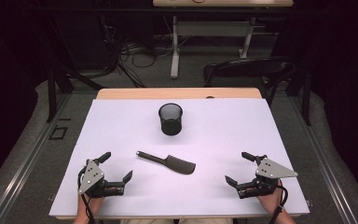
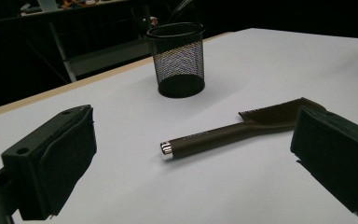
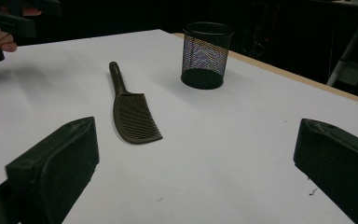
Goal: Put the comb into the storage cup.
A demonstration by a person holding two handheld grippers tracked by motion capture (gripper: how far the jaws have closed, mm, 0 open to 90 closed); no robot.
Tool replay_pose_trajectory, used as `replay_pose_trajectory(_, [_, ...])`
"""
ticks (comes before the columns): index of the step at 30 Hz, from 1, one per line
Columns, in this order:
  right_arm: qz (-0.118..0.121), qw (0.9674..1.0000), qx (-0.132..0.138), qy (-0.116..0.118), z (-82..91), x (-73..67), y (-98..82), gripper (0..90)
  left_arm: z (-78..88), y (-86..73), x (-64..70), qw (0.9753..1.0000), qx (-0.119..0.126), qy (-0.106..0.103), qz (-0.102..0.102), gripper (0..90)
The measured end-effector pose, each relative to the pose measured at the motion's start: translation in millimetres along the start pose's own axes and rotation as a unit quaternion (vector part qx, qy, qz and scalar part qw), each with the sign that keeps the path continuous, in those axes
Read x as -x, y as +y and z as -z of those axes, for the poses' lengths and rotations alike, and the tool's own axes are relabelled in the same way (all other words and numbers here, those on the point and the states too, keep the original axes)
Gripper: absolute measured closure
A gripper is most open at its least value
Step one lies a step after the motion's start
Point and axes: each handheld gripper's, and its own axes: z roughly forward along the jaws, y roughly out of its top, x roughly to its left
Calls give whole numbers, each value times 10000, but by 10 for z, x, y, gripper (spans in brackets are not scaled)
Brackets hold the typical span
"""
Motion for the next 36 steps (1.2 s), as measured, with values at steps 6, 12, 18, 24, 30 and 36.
replay_pose_trajectory(6, [5, 10000, -43, 7, -7, 9, -2, 0, -54, 24, -3, 9999, -102, -23, -22, 4])
replay_pose_trajectory(12, [-9, 10000, -55, 11, -14, 7, -1, 0, -110, 63, -49, 9997, -214, 49, 44, 4])
replay_pose_trajectory(18, [-1, 10000, -53, 4, -23, 10, 1, 0, -164, 111, -102, 9989, -424, 79, 200, 3])
replay_pose_trajectory(24, [13, 10000, -68, -3, -38, 13, -1, 0, -227, 166, -141, 9981, -554, 104, 243, 3])
replay_pose_trajectory(30, [2, 10000, -86, -10, -34, 19, -3, 0, -330, 206, -185, 9972, -716, 88, 200, 6])
replay_pose_trajectory(36, [-1, 10000, -86, -3, -36, 20, -5, 0, -438, 228, -207, 9963, -838, 95, 141, 8])
